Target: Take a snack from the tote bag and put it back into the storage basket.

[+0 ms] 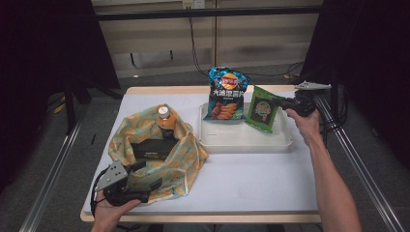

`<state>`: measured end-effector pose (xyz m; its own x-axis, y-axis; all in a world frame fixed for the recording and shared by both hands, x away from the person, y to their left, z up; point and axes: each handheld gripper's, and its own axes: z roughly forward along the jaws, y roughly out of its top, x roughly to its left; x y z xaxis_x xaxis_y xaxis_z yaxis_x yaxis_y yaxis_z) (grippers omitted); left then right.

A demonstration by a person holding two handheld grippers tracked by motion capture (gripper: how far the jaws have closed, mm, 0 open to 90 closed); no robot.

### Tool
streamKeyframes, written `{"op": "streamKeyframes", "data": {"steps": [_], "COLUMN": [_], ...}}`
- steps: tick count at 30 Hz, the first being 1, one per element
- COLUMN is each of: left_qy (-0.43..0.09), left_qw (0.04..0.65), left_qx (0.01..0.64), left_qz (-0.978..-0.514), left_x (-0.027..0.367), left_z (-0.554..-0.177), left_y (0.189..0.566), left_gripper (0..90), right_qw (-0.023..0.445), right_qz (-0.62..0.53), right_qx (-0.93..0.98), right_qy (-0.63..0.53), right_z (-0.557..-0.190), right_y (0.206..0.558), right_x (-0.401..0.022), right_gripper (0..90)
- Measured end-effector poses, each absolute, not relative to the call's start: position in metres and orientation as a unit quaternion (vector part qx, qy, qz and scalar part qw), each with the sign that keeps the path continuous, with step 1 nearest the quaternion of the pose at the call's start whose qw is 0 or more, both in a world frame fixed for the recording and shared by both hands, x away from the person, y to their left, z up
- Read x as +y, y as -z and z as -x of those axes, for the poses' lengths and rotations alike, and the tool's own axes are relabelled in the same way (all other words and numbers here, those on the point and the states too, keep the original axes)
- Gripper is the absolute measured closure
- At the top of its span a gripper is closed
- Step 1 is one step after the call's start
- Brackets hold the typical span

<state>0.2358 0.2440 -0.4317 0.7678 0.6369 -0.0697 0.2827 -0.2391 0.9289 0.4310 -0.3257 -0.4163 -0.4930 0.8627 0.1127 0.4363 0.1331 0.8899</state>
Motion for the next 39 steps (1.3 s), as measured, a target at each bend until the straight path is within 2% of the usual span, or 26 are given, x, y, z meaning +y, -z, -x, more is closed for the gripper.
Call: {"op": "streamKeyframes", "data": {"steps": [18,29,33,39], "left_qy": [-0.155,-0.161,-0.166,-0.164], "left_qw": [0.544,0.540,0.534,0.540], "left_qx": [0.291,0.289,0.289,0.287], "left_qz": [-0.772,-0.774,-0.777,-0.774], "left_x": [0.241,0.240,0.241,0.242], "left_z": [-0.234,-0.233,-0.233,-0.233], "left_y": [0.433,0.432,0.432,0.431], "left_gripper": [15.0,15.0,15.0,15.0], "right_qw": [0.233,0.239,0.239,0.243], "right_qz": [-0.473,-0.485,-0.492,-0.505], "right_qx": [0.710,0.706,0.705,0.697], "right_qy": [-0.467,-0.457,-0.452,-0.447], "right_z": [-0.448,-0.455,-0.456,-0.459], "right_y": [0.423,0.427,0.429,0.433], "right_x": [-0.330,-0.333,-0.333,-0.332], "right_gripper": [73.2,67.2,61.2,57.2]}}
